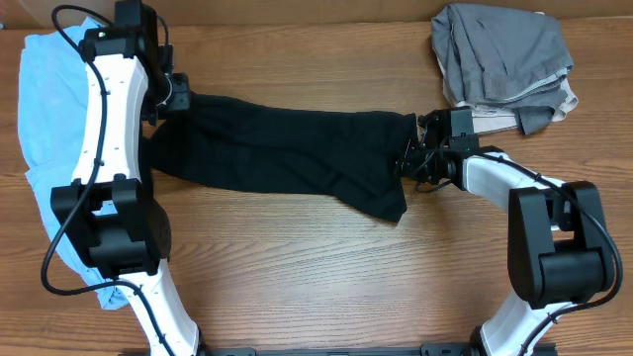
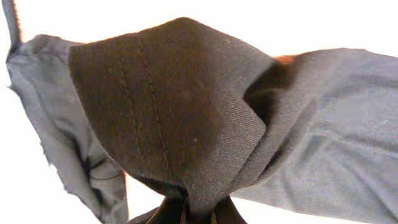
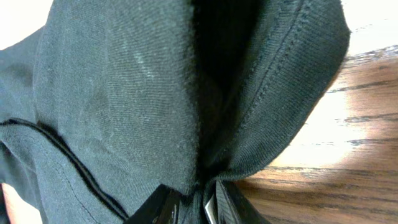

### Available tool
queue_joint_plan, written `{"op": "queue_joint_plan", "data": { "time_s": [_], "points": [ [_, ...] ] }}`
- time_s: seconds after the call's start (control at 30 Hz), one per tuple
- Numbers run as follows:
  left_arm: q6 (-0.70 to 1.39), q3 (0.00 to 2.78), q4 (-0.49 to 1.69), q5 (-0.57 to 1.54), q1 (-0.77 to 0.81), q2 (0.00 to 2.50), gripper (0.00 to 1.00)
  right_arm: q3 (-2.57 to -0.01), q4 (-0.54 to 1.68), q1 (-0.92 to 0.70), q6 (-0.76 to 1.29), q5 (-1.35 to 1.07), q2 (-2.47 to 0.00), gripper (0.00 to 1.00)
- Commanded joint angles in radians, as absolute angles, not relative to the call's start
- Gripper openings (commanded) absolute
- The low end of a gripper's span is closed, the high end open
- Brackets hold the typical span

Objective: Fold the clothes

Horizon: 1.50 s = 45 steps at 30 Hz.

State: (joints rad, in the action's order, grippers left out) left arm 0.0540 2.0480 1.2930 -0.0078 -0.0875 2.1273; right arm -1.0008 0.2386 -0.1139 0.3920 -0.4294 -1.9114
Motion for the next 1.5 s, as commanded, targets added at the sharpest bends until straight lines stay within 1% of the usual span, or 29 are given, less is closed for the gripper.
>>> {"op": "queue_joint_plan", "data": {
  "time_s": [0.0,0.27,0.43,0.67,0.73,0.77,0.8,0.83,0.9,0.93,1.07,1.2,1.23,1.33,1.47],
  "points": [
    [0.075,2.025,1.285,0.063,-0.044,2.136,0.04,-0.975,0.257,-0.121,0.39,-0.383,-1.955,0.24],
    [0.134,1.965,1.191,0.09,0.083,2.16,0.04,-0.975,0.255,-0.121,0.39,-0.387,-1.955,0.24],
    [0.182,1.963,1.119,0.15,0.177,2.18,0.04,-0.975,0.256,-0.121,0.39,-0.386,-1.955,0.24],
    [0.211,1.963,1.075,0.148,0.276,2.188,0.04,-0.975,0.258,-0.121,0.39,-0.387,-1.955,0.25],
    [0.211,1.963,1.063,0.147,0.297,2.188,0.07,-0.975,0.258,-0.121,0.39,-0.387,-1.955,0.25],
    [0.211,1.963,1.056,0.147,0.306,2.188,0.12,-0.975,0.258,-0.121,0.39,-0.387,-1.955,0.25],
    [0.21,1.963,1.052,0.147,0.311,2.188,0.27,-0.975,0.259,-0.121,0.39,-0.387,-1.955,0.24],
    [0.21,1.963,1.046,0.146,0.318,2.188,0.45,-0.975,0.259,-0.121,0.39,-0.387,-1.955,0.25],
    [0.21,1.963,1.042,0.146,0.323,2.188,0.92,-0.975,0.262,-0.121,0.39,-0.386,-1.955,0.25],
    [0.21,1.963,1.042,0.146,0.323,2.188,1.0,-0.975,0.262,-0.121,0.39,-0.386,-1.955,0.25],
    [0.215,1.971,1.035,0.152,0.31,2.188,1.0,-0.975,0.262,-0.121,0.39,-0.387,-1.955,0.25],
    [0.213,2.026,1.074,0.147,0.29,2.188,1.0,-0.975,0.258,-0.121,0.39,-0.399,-1.955,0.26],
    [0.205,2.051,1.097,0.146,0.282,2.188,1.0,-0.975,0.256,-0.121,0.387,-0.407,-1.955,0.29],
    [0.177,2.139,1.177,0.146,0.247,2.188,1.0,-0.975,0.246,-0.123,0.342,-0.444,-1.955,0.34],
    [0.156,2.226,1.263,0.113,0.193,2.188,1.0,-0.975,0.245,-0.123,0.34,-0.45,-1.955,0.38]
  ]
}}
